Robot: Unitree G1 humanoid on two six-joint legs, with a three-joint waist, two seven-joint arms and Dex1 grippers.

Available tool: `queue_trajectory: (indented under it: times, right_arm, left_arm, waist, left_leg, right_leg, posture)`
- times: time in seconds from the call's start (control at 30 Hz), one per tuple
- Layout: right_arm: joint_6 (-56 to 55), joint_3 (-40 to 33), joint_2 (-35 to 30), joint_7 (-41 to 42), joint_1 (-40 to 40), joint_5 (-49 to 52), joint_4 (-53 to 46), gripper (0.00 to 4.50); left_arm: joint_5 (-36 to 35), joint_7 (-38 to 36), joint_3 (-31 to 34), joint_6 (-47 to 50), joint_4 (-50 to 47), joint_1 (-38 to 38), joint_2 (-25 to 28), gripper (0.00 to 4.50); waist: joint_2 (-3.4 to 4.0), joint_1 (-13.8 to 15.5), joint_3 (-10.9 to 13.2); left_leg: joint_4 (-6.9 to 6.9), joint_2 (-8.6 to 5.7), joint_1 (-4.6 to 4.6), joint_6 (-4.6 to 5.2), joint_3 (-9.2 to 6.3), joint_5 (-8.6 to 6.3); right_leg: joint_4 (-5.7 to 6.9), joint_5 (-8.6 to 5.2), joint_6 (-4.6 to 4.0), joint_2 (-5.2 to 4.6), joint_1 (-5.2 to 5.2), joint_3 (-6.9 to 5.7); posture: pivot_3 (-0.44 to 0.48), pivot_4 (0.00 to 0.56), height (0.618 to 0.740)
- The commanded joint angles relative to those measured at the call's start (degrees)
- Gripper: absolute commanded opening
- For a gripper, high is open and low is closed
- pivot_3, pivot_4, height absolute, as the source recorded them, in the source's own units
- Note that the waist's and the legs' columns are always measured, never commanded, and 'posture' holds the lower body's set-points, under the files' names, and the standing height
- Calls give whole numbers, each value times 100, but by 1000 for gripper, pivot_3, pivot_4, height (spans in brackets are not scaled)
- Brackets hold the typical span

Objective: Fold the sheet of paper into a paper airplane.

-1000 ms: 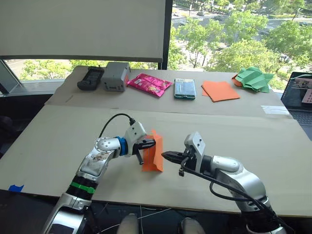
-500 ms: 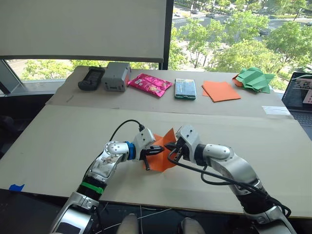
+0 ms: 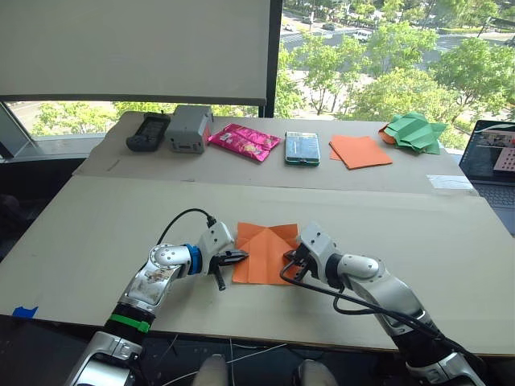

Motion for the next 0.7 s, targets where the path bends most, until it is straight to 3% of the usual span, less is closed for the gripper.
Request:
queue_trajectory:
  times: [0.03,0.23,0.27,0.47,0.7]
  right_arm:
    - [-20,33,124,-125,152,-150,405,19]
    - [-253,-789,629,-535,-131,106,537,19]
    - [-238,-902,704,-596,-198,141,604,623]
    - [-190,-1333,980,-987,-522,162,1001,2587]
    - [125,-1622,1163,-878,-520,497,1010,2587]
  left_arm:
    - [157,52,-101,-49,225,143,-20,0]
    - [119,96,-116,-17,-50,131,-90,0]
    - [124,95,-124,-16,-64,121,-95,0]
    - [302,97,-257,-115,-62,145,-37,0]
    - [280,101,-248,-87,-96,156,-58,0]
  waist:
    - [7,-5,-12]
    - [18,-11,-10]
    - [18,-3,-8]
    - [27,30,-4]
    - [29,23,-4]
  left_leg:
    - [0,0,3,0,0,0]
    - [0,2,-2,-2,0,-1]
    - [0,1,-4,-1,0,-1]
    - [-1,-1,-11,28,1,18]
    - [-1,-1,-13,30,1,19]
  right_leg:
    - [0,0,0,0,1,1]
    - [3,-1,-1,0,-5,1]
    - [4,0,-1,0,-5,2]
    - [10,-1,-4,0,-8,2]
    - [9,-3,-6,0,-8,2]
  posture:
    - [0,150,702]
    - [0,150,702]
    - [0,150,702]
    - [0,150,702]
    - [0,150,702]
